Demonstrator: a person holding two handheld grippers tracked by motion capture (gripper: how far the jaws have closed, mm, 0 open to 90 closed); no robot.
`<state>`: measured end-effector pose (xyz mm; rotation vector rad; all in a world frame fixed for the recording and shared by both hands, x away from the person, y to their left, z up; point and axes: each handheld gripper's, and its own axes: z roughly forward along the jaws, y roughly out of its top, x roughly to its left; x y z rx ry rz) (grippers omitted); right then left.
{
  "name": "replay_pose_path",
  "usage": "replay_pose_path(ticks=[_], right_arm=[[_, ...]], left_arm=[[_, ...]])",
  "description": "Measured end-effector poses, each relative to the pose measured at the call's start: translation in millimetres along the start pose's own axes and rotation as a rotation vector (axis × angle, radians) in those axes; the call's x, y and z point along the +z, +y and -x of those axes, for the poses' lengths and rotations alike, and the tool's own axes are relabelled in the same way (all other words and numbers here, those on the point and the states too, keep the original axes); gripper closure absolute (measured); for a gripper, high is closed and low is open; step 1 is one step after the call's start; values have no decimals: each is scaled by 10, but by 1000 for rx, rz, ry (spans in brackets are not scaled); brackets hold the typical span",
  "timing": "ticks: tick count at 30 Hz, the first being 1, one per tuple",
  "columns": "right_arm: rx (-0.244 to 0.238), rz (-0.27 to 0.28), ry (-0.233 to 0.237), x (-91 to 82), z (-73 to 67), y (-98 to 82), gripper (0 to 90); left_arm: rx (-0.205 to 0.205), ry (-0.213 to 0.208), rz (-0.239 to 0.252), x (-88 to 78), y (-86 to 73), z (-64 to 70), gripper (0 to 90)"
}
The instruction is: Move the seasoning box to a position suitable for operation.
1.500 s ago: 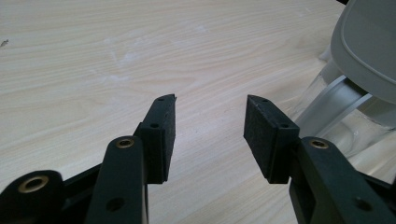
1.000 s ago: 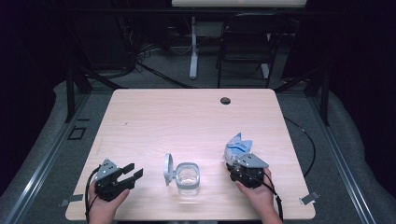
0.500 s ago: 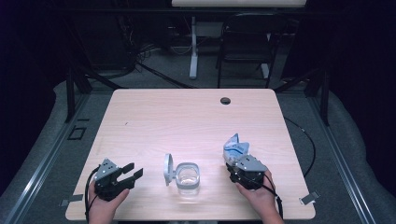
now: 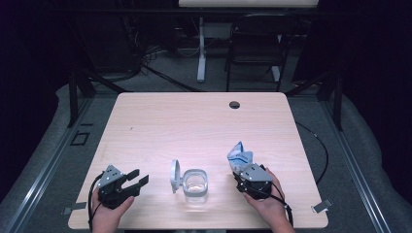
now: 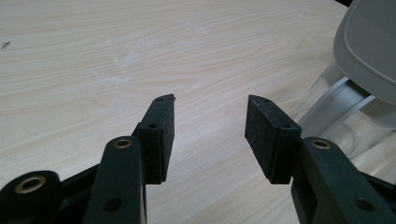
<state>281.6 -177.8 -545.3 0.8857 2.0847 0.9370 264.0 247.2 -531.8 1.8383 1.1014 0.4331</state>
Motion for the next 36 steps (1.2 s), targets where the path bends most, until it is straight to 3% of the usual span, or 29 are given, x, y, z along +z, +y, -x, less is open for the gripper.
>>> replay_pose_path(ticks=[6,9,15,23,31,36], right_arm=[[-23,3,-1,-9,-35,29,433],[-12,9,17,-23,-40,71,433],[-78,-6,12,-76,-45,196,433],[-108,-6,-1,-140,-39,294,433],[-186,-17,-23,-186,-76,371,433],[-208,-16,-24,-199,-93,393,433]], left_arm=[[-1,1,6,-12,10,5,528],[-1,7,17,-40,22,10,525],[1,9,15,-33,24,8,524],[0,2,12,-26,32,-6,519],[1,-1,16,-18,38,7,518],[2,-2,15,-12,38,5,518]])
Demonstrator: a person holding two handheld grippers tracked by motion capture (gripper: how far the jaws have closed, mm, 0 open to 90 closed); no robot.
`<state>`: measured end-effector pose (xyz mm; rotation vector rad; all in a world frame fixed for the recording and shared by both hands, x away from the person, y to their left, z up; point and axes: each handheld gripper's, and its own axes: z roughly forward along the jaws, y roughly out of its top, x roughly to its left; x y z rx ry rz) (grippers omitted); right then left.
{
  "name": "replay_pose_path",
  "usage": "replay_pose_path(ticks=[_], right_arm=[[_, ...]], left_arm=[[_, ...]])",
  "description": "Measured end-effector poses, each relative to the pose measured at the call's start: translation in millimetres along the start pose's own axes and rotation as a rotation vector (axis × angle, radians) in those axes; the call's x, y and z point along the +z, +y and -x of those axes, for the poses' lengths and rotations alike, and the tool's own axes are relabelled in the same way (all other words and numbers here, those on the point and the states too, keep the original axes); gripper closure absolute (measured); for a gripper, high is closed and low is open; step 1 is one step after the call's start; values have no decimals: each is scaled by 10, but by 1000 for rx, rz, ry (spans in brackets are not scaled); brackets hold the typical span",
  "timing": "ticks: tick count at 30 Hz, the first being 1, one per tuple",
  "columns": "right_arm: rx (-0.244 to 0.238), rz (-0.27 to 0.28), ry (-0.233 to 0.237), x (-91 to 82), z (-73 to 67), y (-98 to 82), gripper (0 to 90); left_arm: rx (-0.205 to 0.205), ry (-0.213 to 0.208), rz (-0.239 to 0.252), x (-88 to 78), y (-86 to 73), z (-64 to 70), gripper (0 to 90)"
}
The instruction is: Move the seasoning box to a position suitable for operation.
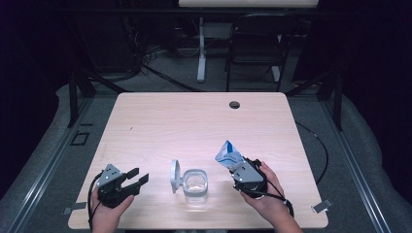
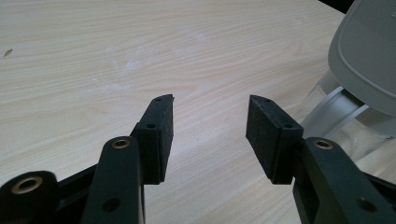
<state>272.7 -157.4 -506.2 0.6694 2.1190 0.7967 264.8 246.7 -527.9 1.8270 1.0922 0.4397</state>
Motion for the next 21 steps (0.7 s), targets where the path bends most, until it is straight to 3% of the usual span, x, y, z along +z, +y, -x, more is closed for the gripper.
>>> replay_pose_path(ticks=[21], right_arm=[[-182,-31,-67,-23,-66,84,433]], left_arm=[[2,0,-1,5,1,-6,518]])
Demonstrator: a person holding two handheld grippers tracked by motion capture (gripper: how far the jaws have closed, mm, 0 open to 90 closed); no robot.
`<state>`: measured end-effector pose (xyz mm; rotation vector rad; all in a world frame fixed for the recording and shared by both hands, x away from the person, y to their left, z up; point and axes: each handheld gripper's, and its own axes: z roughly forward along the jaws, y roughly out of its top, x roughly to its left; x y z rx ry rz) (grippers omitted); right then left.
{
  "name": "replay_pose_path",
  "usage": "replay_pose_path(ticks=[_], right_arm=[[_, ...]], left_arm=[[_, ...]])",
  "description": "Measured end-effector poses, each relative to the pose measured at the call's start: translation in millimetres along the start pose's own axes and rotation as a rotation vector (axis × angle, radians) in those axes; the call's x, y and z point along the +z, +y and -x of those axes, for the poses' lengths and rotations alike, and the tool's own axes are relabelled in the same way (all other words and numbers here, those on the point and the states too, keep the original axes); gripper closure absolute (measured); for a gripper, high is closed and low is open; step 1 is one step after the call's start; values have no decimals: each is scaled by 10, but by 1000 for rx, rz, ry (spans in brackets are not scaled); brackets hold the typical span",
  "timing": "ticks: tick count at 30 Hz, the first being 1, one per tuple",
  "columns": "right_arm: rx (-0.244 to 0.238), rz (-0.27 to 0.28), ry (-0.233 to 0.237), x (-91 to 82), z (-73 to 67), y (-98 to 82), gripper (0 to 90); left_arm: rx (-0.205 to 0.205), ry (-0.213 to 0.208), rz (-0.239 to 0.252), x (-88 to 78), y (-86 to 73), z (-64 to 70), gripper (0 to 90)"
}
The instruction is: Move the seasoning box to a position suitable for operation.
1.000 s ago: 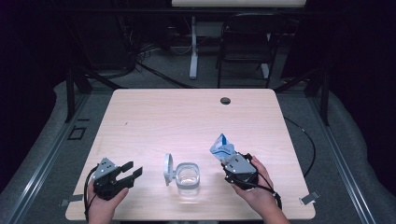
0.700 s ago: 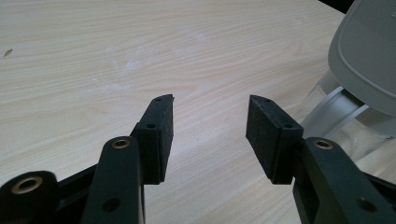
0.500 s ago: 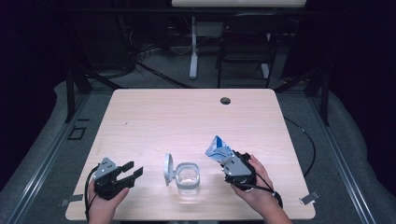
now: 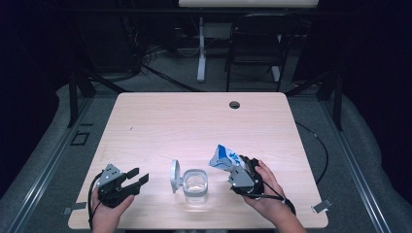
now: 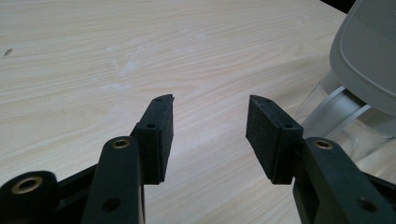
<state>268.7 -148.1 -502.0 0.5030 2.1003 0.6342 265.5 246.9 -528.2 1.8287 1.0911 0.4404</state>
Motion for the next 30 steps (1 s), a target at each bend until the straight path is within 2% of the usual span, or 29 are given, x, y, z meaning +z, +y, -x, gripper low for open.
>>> replay_pose_path(ticks=[6,7,9,10,12,15,16,17,19,24,27,28,30], right_arm=[[-74,-22,-24,-13,-29,32,434],[-63,1,-17,5,-48,28,434],[-71,6,-21,14,-68,26,434],[-93,-13,-22,7,-66,33,434],[-99,-6,-29,22,-89,30,434],[-144,-27,-45,19,-98,38,434],[-140,-10,-47,33,-109,32,434],[-160,-28,-52,24,-107,40,434],[-163,-12,-54,36,-118,38,434],[-177,-13,-63,43,-127,45,434],[-194,-28,-64,41,-128,56,434],[-216,-44,-73,31,-122,60,434],[-223,-42,-75,37,-128,65,435]], left_arm=[[-2,3,5,-8,2,-1,518],[-3,3,6,-9,2,-2,518],[-2,3,8,-9,1,-6,518],[-5,3,7,-10,0,-5,518],[-5,3,8,-7,0,-5,518],[-2,5,6,-8,1,-7,518],[-5,4,8,-6,0,-7,518],[-5,4,8,-5,-1,-7,519],[-3,4,7,-5,-1,-8,518],[-4,4,5,-7,-1,-10,518],[-3,5,5,-9,0,-14,517],[-3,5,6,-9,-1,-14,517],[-3,6,5,-8,-1,-14,516]])
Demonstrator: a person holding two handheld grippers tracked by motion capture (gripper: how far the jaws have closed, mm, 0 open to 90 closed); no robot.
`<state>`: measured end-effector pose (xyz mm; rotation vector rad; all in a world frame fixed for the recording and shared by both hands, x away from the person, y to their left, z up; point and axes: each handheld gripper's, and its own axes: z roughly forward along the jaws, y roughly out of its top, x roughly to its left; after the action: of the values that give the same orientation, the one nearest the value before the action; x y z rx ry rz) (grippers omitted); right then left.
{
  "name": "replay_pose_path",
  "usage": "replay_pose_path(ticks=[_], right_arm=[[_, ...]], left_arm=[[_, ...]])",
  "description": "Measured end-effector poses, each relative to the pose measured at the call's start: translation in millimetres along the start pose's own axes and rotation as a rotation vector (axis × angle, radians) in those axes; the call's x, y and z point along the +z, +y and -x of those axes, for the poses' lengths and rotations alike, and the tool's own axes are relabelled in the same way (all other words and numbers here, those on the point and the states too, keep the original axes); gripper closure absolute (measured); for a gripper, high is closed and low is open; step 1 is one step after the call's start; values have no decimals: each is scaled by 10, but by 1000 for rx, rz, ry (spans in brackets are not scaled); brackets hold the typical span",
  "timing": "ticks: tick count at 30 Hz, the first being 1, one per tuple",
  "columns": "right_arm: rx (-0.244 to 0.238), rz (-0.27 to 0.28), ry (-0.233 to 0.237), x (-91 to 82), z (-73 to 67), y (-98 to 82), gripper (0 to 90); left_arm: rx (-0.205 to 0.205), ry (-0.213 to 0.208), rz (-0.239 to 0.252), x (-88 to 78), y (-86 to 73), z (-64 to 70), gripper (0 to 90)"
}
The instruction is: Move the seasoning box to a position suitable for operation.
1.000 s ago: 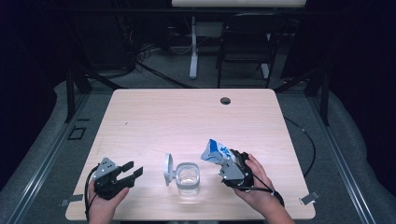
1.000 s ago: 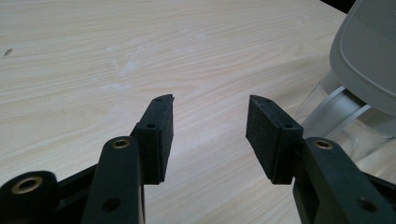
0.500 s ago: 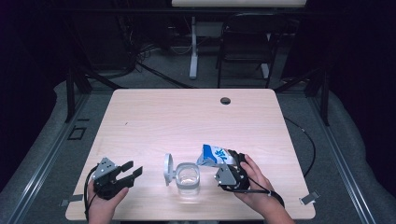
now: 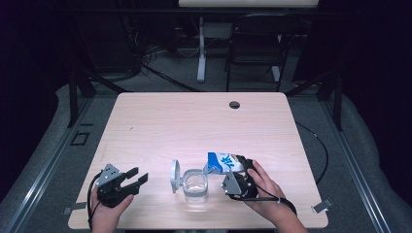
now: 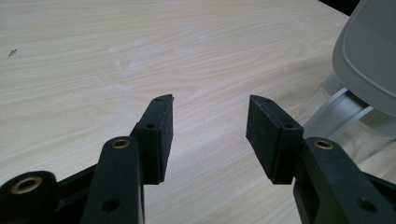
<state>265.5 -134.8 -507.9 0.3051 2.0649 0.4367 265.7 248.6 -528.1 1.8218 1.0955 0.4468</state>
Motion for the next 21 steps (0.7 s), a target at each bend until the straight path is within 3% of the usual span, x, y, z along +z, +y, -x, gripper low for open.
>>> replay_pose_path(ticks=[21], right_arm=[[-79,12,-25,7,-2,56,437]], left_arm=[[-6,4,-2,-3,-3,-8,517]])
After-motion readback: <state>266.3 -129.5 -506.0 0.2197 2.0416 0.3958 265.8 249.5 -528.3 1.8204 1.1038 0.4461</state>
